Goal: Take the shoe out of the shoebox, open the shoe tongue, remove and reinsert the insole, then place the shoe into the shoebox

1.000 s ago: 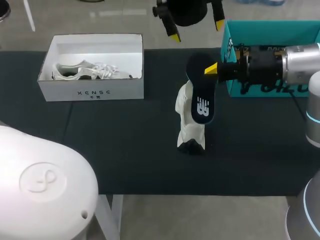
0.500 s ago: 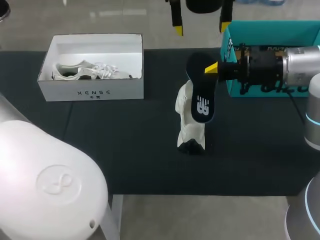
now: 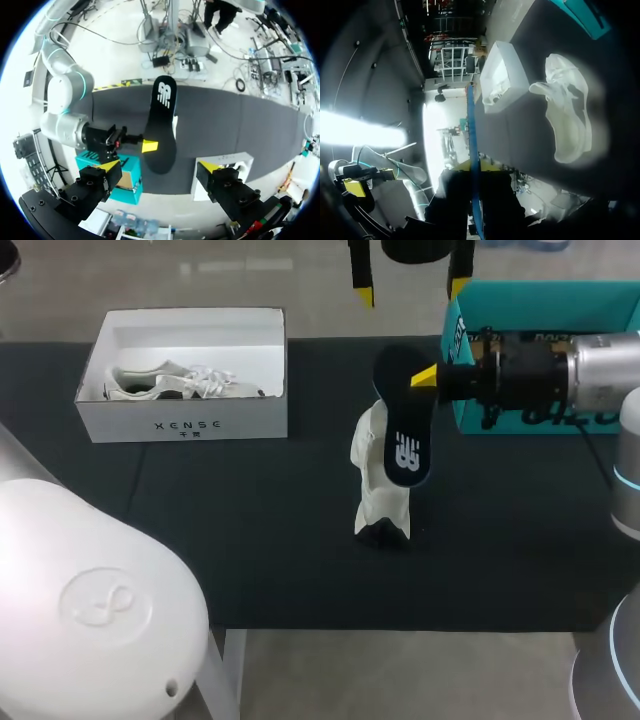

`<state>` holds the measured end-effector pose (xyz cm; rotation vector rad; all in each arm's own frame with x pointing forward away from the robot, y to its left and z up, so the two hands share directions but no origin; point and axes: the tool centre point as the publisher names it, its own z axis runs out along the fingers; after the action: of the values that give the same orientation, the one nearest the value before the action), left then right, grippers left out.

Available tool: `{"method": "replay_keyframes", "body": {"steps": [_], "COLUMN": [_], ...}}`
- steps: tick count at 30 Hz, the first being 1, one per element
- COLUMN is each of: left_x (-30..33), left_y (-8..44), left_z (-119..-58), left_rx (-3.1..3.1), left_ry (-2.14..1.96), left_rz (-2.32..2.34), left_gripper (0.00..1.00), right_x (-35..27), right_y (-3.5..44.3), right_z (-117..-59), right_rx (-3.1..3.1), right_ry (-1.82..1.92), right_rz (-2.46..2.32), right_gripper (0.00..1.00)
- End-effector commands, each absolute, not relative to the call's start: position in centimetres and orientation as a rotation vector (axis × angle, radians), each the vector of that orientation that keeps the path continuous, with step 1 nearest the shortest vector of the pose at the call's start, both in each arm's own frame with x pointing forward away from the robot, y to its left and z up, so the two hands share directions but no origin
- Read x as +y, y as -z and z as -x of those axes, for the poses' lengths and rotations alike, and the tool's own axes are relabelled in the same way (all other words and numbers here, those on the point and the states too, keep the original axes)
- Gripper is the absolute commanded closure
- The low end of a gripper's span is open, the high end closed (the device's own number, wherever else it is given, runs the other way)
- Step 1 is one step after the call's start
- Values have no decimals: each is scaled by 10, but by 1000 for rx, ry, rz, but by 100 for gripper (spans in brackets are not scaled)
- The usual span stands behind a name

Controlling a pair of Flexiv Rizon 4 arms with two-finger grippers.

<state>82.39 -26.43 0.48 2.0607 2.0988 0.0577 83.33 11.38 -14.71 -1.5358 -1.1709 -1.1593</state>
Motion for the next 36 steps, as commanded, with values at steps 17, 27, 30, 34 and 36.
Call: {"method": "replay_keyframes", "body": {"steps": [17,27,30,34,36], "left_x": [-226,-216,-214,-211,-211], "left_y": [-13,-7,-2,2,2], "left_z": [-810,-798,-795,-794,-794], "left_rx": [1727,1691,1699,1719,1719], "left_ry": [794,786,767,726,726], "left_rz": [-1247,-1220,-1232,-1231,-1231], "left_gripper": [0,0,0,0,0], "right_x": [101,99,99,99,99], "right_y": [144,141,141,141,142], "right_z": [-828,-827,-826,-825,-824], "right_rx": [-1158,-1168,-1167,-1165,-1163], "right_ry": [1163,1161,1161,1162,1162], "right_rz": [1542,1539,1540,1540,1541], "right_gripper": [100,100,100,100,100]}}
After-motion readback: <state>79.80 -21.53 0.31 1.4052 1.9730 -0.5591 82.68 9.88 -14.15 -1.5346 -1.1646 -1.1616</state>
